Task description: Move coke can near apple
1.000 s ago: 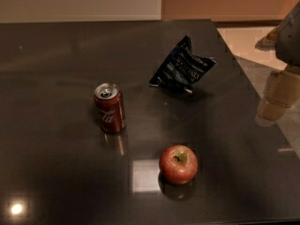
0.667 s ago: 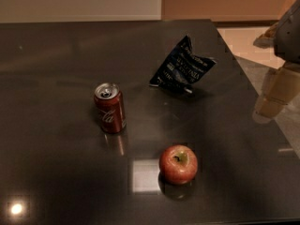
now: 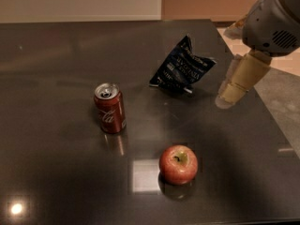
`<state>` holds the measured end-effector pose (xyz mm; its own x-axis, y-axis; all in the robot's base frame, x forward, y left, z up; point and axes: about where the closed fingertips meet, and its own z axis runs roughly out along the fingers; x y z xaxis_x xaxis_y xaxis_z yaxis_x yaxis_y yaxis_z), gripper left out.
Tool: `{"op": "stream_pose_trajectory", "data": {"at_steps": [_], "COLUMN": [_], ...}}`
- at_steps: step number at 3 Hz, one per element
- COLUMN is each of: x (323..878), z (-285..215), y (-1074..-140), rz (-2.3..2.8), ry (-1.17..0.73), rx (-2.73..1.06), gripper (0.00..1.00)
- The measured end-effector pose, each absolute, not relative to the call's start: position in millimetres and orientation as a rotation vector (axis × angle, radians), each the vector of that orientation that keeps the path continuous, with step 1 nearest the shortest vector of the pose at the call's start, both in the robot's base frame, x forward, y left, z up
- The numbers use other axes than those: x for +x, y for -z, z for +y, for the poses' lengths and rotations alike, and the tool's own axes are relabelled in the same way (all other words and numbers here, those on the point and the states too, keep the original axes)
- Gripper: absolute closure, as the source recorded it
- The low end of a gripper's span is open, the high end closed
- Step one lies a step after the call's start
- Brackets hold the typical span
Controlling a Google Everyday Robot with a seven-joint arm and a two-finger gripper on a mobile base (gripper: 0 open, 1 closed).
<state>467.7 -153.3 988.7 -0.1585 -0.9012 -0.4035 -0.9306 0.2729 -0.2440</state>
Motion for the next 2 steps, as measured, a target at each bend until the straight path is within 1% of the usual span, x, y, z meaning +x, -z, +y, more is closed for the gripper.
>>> {"op": "stream_pose_trajectory", "data": {"at_steps": [2], "x": [482], "z": [-70], "y": [-972], "rz": [1.943], "ry": [-0.219], "rx": [-1.667], "gripper": [0.0]}}
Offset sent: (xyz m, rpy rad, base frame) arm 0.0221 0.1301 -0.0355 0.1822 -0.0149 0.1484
